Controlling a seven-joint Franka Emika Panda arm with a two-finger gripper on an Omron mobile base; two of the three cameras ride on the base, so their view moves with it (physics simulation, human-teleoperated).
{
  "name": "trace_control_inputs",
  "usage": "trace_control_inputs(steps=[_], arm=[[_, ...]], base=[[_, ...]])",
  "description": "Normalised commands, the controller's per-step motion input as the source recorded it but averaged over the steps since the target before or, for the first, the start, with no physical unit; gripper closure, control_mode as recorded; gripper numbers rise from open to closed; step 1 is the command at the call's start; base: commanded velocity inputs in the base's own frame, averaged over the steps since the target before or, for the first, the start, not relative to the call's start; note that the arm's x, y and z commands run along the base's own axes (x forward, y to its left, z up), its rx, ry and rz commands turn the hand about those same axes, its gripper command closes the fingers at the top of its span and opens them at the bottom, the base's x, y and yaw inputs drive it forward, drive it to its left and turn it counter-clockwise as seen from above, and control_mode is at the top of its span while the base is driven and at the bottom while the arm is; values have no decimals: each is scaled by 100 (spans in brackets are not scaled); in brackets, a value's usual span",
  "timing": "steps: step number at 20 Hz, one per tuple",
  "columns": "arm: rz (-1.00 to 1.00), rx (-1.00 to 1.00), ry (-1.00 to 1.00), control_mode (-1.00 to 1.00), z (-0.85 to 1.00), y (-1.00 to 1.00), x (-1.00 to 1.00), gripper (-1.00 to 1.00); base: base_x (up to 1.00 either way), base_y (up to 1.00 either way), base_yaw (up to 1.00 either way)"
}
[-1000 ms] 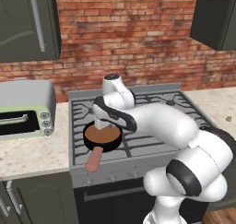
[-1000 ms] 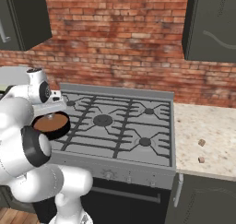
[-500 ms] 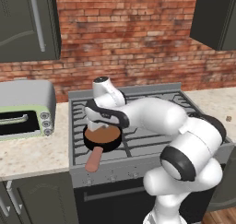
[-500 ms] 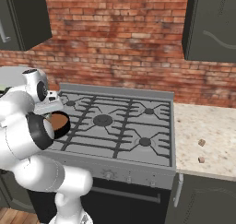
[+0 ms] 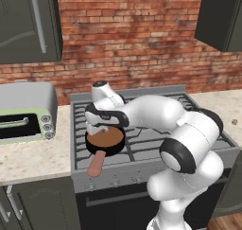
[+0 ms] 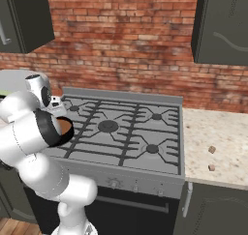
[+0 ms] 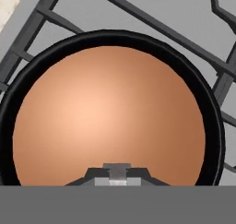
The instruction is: Pick up the sugar cube(s) and place them in the saucepan with hot chocolate.
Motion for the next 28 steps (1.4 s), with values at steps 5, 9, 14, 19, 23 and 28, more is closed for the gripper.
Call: trace_control_inputs(steps=[5, 9, 14, 19, 23, 28], arm=[[0, 0, -10, -100, -14, 0, 9, 100], [0, 0, -12, -100, -1, 0, 11, 100], [0, 2, -6, -100, 0, 1, 27, 100], [1, 8, 0, -100, 0, -1, 11, 100], [0, 3, 3, -100, 0, 0, 0, 100], [1, 3, 0, -100, -6, 0, 0, 100]], base=[[0, 0, 0], [0, 0, 0], [0, 0, 0], [0, 0, 0], [0, 0, 0], [0, 0, 0]])
